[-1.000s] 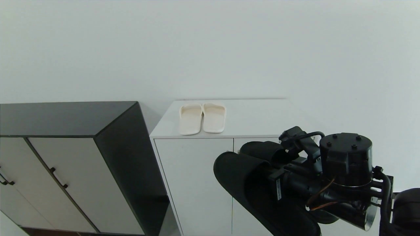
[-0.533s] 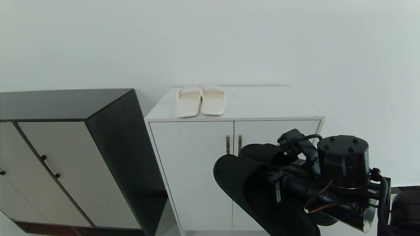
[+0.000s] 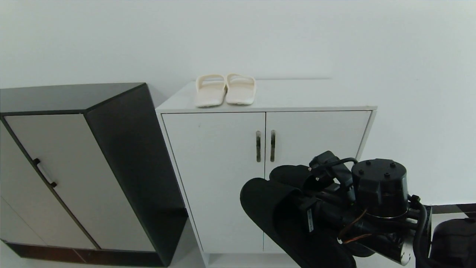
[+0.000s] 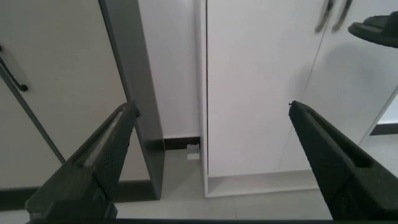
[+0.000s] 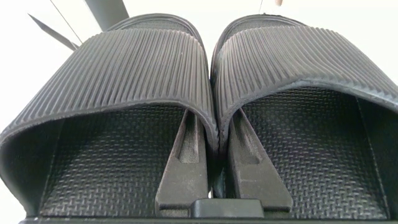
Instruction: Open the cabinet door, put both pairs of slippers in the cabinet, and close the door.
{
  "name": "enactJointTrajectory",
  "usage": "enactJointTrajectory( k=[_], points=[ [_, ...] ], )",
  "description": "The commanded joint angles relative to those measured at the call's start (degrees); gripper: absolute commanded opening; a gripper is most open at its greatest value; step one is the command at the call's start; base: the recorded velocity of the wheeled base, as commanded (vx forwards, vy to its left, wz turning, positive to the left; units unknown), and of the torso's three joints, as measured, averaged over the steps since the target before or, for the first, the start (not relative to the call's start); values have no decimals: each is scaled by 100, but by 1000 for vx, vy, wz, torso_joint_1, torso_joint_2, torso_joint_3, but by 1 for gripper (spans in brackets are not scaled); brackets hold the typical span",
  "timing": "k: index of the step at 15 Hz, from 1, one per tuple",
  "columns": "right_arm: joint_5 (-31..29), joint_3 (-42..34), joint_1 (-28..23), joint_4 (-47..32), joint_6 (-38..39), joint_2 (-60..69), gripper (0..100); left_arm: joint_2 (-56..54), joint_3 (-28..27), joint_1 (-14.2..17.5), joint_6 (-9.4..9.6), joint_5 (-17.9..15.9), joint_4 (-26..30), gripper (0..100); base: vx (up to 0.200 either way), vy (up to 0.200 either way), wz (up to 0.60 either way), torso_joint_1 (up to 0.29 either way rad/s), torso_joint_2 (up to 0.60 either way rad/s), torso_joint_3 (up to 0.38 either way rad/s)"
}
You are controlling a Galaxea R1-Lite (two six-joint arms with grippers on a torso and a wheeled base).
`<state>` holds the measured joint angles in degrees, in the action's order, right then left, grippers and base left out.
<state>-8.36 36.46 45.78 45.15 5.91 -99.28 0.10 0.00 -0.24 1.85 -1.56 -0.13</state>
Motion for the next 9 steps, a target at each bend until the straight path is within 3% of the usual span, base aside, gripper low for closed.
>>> enactJointTrajectory(
  k=[1, 4, 9],
  points=[
    [-7, -8, 2, 81, -2, -127, 0, -1, 0, -2, 8, -11, -4, 100, 0, 0, 0, -129, 476, 325],
    [-16, -95, 10, 134, -11, -100, 0, -1, 0, -2, 78, -29, -4, 100, 0, 0, 0, -119, 473, 341],
    [-16, -148, 10, 257, -38, -127, 0, 43, -18, -11, 34, -20, -13, 100, 0, 0, 0, -77, 449, 370]
  ],
)
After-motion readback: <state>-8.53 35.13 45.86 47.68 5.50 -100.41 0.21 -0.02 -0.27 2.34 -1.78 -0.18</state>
